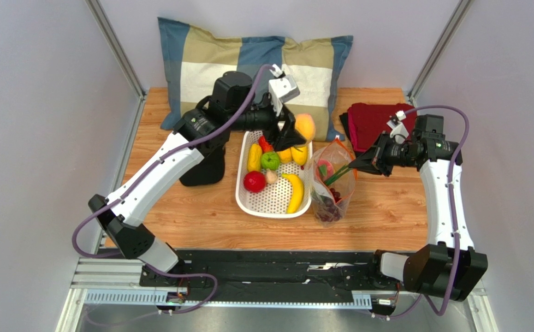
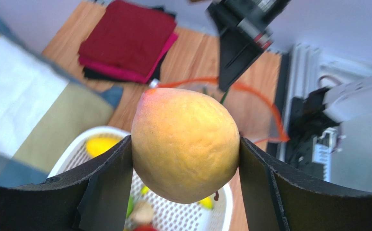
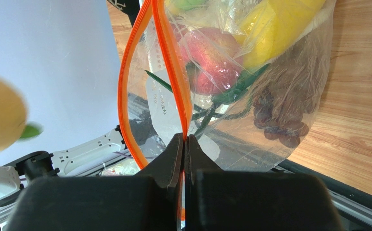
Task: Place the food in the zip-top bag and seal the zipper
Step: Place the fake fruit in the zipper food storage bag.
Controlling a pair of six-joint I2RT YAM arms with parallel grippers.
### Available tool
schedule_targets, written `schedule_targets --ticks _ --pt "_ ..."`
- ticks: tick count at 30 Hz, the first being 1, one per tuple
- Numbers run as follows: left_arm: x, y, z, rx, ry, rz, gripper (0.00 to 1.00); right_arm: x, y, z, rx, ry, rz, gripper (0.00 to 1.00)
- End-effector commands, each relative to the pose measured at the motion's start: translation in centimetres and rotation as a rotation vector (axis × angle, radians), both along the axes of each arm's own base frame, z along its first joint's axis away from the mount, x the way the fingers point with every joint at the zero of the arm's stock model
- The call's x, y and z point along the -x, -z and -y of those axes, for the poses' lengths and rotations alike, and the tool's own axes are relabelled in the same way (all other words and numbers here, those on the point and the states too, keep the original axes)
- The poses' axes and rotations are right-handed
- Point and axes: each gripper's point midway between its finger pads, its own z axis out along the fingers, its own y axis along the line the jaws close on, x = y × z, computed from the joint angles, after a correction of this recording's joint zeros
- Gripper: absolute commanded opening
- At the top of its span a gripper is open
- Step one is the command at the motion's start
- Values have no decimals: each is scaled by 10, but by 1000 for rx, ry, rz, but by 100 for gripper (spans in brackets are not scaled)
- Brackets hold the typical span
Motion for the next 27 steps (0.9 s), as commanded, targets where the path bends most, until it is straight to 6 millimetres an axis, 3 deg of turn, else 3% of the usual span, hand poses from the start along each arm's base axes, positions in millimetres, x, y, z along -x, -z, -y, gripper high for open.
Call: schedule_targets --ticks 1,5,7,10,16,20,27 --pt "41 -12 48 60 142 -121 33 -3 -16 0 17 -6 64 0" --pt "46 19 83 -5 166 -118 33 -3 -16 1 25 -1 64 0" --pt "35 41 94 -44 140 -135 32 -3 -17 1 24 1 67 0" --pt "24 65 104 -86 109 -159 30 -3 -20 1 24 6 72 0" --pt "24 115 122 -186 103 -209 30 -2 -22 -2 -1 -4 73 0" --pt "19 150 121 -265 44 -290 29 -1 -23 -3 -6 -6 76 0" --pt "28 200 107 -385 12 -401 28 0 -26 -4 -13 -9 78 0"
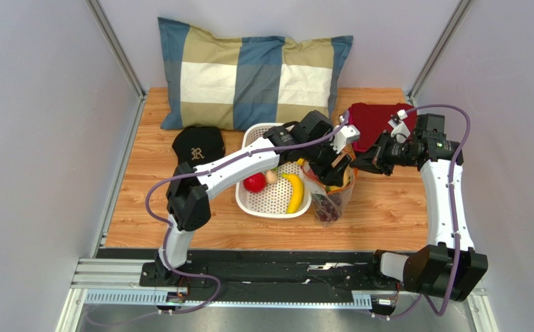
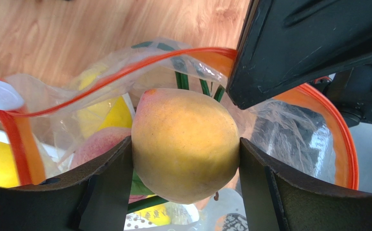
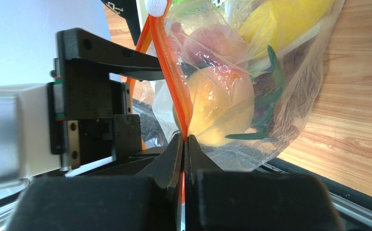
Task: Place the food in the zip-top bag and seal the zipper
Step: Place the fake fruit in the zipper food storage bag.
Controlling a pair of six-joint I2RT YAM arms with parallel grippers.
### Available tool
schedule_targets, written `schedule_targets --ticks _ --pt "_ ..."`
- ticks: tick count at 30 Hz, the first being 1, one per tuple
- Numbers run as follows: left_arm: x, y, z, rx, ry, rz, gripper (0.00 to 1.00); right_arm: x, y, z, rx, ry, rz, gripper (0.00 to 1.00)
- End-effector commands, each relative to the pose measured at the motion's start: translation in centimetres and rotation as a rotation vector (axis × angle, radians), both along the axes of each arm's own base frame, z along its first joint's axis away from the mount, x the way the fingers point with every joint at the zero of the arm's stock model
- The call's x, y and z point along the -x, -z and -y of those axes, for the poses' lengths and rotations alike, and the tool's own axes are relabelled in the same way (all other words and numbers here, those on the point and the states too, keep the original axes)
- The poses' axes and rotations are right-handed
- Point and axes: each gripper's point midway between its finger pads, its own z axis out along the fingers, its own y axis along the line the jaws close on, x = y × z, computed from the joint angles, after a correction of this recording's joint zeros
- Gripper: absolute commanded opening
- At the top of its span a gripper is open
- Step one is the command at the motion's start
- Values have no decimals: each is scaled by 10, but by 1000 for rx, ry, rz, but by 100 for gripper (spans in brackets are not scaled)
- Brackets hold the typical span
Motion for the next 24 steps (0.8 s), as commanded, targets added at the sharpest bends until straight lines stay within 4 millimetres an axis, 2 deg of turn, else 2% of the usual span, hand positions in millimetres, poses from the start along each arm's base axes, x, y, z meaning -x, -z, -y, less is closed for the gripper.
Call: schedule_targets --ticks 1,3,4,5,6,7,8,9,10,11,14,16,19,21,22,23,24 --pt "8 28 -17 -111 -39 -70 29 1 -24 -6 -26 -20 73 0" --pt "13 32 -22 -126 -26 -83 40 0 -23 -5 -20 -17 71 0" --pt "17 23 -23 -106 -11 -80 44 0 -22 -4 -17 -17 70 0" --pt "20 18 -24 -94 5 -79 54 0 -21 -4 -14 -17 71 0" --pt "24 10 -25 -76 18 -79 60 0 -20 -3 -9 -14 68 0" --pt "30 -11 -26 -31 43 -77 67 0 -20 -3 -4 -15 72 0" --pt "34 -25 -26 -2 56 -64 76 0 -19 -3 -2 -16 69 0" --pt "36 -39 -27 24 63 -50 82 1 -18 -2 1 -18 67 0" --pt "37 -63 -32 64 60 -14 87 1 -18 -2 4 -19 71 0" --pt "36 -81 -35 90 67 25 99 0 -18 -2 7 -21 72 0" --pt "29 -128 -50 145 37 130 99 1 -17 -2 11 -25 76 0" --pt "19 -150 -64 176 -4 174 99 1 -16 -1 14 -25 74 0" --pt "2 -163 -87 181 -76 205 99 0 -15 -1 19 -30 77 0" --pt "-3 -153 -99 149 -94 195 97 0 -16 0 24 -32 84 0" --pt "-12 -154 -111 143 -132 204 96 0 -16 0 26 -31 82 0" --pt "-14 -137 -119 108 -147 178 96 0 -15 0 29 -31 84 0" --pt "-17 -131 -126 97 -160 166 96 0 -15 0 30 -32 85 0"
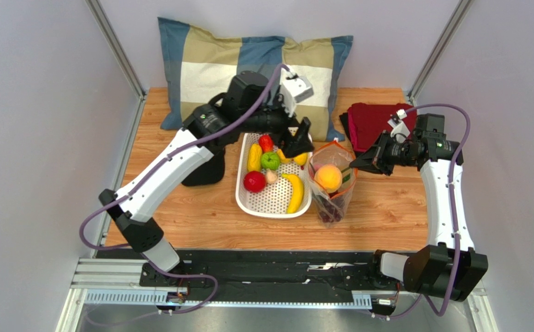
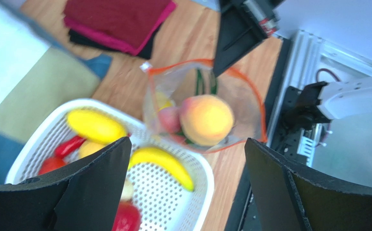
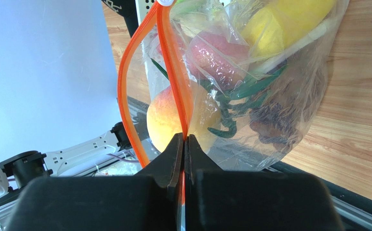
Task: Place the food in the zip-top bag and seal the zipper
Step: Place the fake fruit in the zipper food storage bag, then pick up the fake fruit from the bin.
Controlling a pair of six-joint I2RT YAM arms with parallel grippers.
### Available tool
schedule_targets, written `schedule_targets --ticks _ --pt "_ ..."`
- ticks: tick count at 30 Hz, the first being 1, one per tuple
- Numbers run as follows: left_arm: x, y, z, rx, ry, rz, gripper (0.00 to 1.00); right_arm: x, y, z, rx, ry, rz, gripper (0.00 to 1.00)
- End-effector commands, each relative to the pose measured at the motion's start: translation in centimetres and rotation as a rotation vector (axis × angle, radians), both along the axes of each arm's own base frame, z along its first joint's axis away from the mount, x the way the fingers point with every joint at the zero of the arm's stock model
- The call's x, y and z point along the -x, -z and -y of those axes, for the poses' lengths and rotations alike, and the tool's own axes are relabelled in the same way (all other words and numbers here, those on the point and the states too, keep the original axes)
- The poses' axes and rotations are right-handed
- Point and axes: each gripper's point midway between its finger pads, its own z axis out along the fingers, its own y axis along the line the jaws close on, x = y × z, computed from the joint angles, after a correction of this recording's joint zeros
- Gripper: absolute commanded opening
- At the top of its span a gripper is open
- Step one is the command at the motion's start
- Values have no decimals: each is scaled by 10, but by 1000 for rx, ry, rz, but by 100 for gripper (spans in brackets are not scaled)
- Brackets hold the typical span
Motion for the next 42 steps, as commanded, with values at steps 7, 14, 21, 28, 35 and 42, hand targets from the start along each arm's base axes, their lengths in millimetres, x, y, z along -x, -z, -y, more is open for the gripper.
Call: schedule_targets --ticks 7,14,21,28,35,42 --pt "-34 138 -97 -399 -168 -28 97 0 -15 -1 14 -19 62 0" --pt "-42 213 -130 -666 -162 -27 99 0 -14 -1 14 -21 58 0" --pt "-50 270 -141 -845 -114 -72 99 0 -13 -1 13 -24 54 0" --pt "-50 299 -143 -909 -79 -101 93 -1 -13 0 15 -24 52 0" --pt "-47 292 -139 -878 -84 -118 73 -1 -11 0 22 -26 53 0" --pt "-40 175 -104 -583 -94 -65 40 -1 -12 0 16 -31 49 0"
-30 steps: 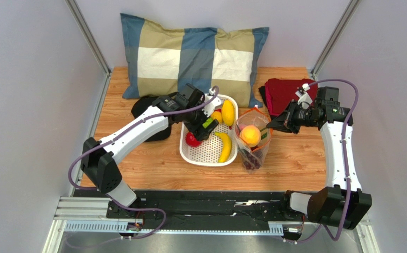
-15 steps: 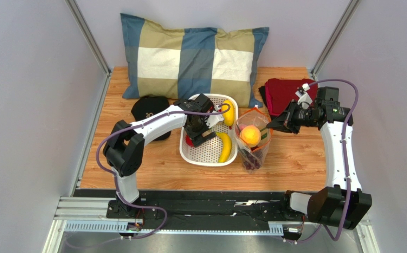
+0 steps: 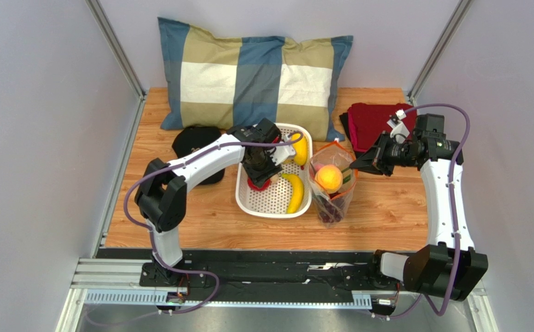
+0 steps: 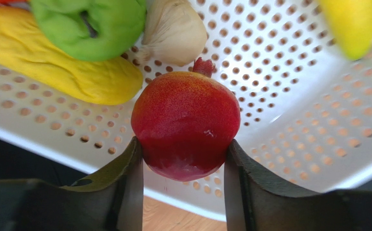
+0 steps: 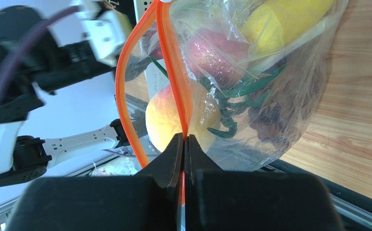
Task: Place the food in the zip-top bag and seal the zipper
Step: Pick up the fake fruit from the bin, then place the fake fruit in the zipper food storage bag.
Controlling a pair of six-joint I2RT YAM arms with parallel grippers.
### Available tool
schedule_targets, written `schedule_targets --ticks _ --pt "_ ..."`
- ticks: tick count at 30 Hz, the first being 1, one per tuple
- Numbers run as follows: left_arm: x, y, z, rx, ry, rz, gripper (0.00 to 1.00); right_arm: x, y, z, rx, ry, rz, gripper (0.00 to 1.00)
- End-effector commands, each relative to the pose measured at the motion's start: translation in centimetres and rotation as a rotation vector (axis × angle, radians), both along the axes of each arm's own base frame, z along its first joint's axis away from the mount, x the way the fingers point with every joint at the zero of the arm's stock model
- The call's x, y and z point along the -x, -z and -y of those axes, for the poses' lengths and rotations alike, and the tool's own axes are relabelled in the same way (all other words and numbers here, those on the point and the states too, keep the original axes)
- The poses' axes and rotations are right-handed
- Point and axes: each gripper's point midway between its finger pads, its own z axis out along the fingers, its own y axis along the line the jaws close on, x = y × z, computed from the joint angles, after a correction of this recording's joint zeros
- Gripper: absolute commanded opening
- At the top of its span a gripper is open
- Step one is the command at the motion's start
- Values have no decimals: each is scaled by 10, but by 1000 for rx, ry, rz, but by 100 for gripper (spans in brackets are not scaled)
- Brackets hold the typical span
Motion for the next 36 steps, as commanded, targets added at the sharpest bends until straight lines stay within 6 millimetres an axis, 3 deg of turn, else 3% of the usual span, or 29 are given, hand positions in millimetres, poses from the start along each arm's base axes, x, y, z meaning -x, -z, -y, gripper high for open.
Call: schedule_targets --ticks 1,3,4,7,10,13,16,18,23,26,27,29,32,34,36 --pt "-5 -143 42 357 -7 160 40 -4 -14 -1 6 -17 53 0" --pt "-1 -188 58 498 9 190 39 -3 -13 -1 3 -19 49 0" --pt "-3 -223 67 589 -4 222 38 -3 -12 -1 3 -19 48 0" --pt "3 -278 90 764 27 249 38 -3 -13 -1 1 -20 51 0" --pt "12 -306 113 851 73 254 37 -3 -15 -2 -2 -22 55 0" --pt "20 -306 139 875 121 228 37 -3 -15 -2 -7 -22 53 0" --pt "30 -284 163 853 155 167 37 -4 -17 -2 -8 -22 57 0" --pt "39 -263 177 826 170 105 37 -5 -17 -2 -7 -21 59 0" --pt "57 -194 188 697 161 -47 37 -5 -21 -3 -12 -25 69 0" --pt "63 -156 192 604 142 -97 45 -4 -21 -4 -22 -27 65 0" --pt "65 -154 193 586 128 -112 53 -3 -21 -4 -24 -25 62 0" --pt "64 -139 196 545 100 -137 60 -3 -20 -5 -28 -27 60 0" --pt "60 -144 202 556 91 -121 77 -2 -19 -5 -27 -31 62 0" --pt "58 -157 203 578 106 -99 94 -1 -19 -6 -29 -36 62 0" --pt "60 -181 198 610 139 -58 99 1 -20 -6 -25 -42 67 0"
